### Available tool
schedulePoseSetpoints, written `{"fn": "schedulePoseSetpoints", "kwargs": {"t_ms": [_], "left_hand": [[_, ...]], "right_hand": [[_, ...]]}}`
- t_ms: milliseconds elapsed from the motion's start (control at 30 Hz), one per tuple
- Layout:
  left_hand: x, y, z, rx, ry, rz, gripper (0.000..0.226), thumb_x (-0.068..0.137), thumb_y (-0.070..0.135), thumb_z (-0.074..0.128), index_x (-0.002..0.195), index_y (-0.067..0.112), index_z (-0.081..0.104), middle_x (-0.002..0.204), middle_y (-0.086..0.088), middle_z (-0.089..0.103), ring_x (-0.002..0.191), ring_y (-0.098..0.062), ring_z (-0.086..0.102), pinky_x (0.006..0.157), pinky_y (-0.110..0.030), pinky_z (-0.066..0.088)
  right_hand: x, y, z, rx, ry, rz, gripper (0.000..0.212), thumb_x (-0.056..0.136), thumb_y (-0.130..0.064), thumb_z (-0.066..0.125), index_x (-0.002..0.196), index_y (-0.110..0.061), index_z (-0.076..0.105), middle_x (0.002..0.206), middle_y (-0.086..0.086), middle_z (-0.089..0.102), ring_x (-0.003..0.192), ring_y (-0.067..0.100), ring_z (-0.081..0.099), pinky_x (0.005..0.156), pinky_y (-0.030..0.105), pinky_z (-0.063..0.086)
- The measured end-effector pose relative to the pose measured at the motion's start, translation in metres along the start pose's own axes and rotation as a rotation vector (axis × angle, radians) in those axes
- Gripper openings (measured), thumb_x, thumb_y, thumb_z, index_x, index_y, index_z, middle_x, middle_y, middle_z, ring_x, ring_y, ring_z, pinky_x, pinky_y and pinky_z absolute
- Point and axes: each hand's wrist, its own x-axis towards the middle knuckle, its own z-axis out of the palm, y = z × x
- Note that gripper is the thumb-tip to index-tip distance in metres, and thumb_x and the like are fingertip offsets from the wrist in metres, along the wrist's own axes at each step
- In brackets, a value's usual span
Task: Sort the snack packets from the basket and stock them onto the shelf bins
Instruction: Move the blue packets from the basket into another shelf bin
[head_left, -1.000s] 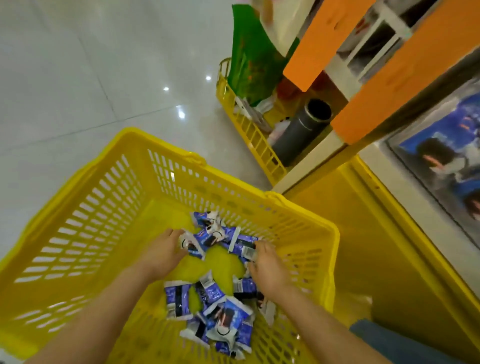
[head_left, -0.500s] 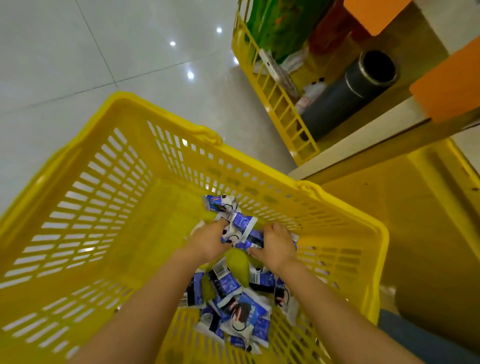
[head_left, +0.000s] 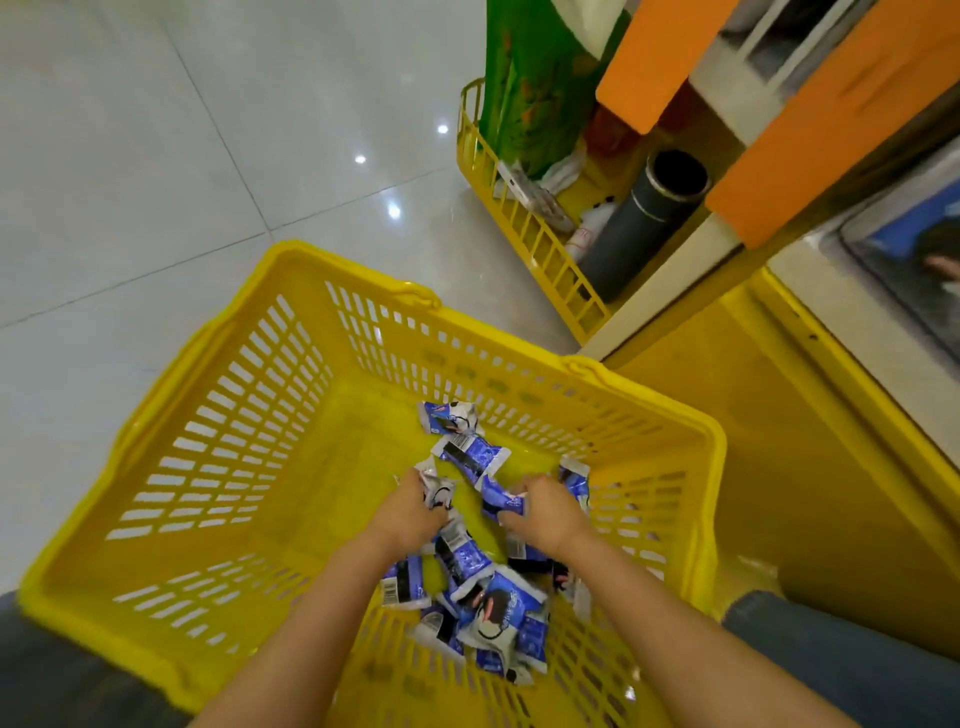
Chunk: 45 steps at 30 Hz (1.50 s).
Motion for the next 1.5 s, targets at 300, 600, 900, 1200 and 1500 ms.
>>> {"fn": "schedulePoseSetpoints", "kwargs": {"t_ms": [300,600,900,1200,1500], "left_hand": [[-0.067,0.035,0.012,-0.624,0.054,-0.045,0.062,0.096,0.038,0.046,0.147,0.016,0.019,0.151,-0.011,0.026,0.115,-0.04,0.053,0.069,-0.042,0.057],[-0.131,0.071,-0.001,-0.887,-0.057,0.234,0.042,0.086,0.047,0.056,0.12,0.021,0.055,0.116,-0.006,0.065,0.097,-0.024,0.066,0.063,-0.034,0.055],[-0.192,0.122,-0.013,-0.829,-0.162,0.505,0.054,0.079,0.052,0.054,0.125,0.024,0.052,0.111,-0.006,0.069,0.095,-0.024,0.068,0.071,-0.04,0.058],[-0.238,0.165,-0.025,-0.51,-0.038,0.629,0.045,0.082,0.048,0.059,0.122,0.029,0.048,0.106,0.003,0.067,0.088,-0.013,0.069,0.071,-0.034,0.059],[-0.274,0.213,-0.018,-0.538,-0.214,0.752,0.031,0.092,0.042,0.046,0.121,0.03,0.045,0.109,0.001,0.067,0.074,-0.011,0.07,0.062,-0.035,0.06]], "right_hand": [[-0.066,-0.028,-0.033,0.225,0.238,-0.16,0.027,0.091,-0.031,0.058,0.108,-0.016,0.043,0.073,-0.004,0.052,0.061,0.007,0.046,0.054,0.018,0.034],[-0.153,-0.044,-0.041,0.114,0.381,-0.578,0.043,0.094,-0.034,0.051,0.134,-0.024,0.038,0.148,-0.012,0.027,0.128,0.0,0.036,0.103,0.021,0.036],[-0.211,-0.063,-0.092,1.035,0.526,-0.421,0.026,0.093,-0.02,0.054,0.119,-0.017,0.052,0.112,0.001,0.06,0.098,0.011,0.06,0.076,0.016,0.052],[-0.257,-0.058,-0.137,1.067,0.538,-0.389,0.022,0.085,-0.021,0.065,0.107,-0.016,0.062,0.102,0.002,0.071,0.092,0.013,0.068,0.076,0.022,0.054],[-0.309,-0.041,-0.209,0.981,0.699,-0.502,0.016,0.088,-0.021,0.055,0.097,-0.016,0.067,0.085,0.0,0.074,0.076,0.01,0.069,0.067,0.021,0.056]]}}
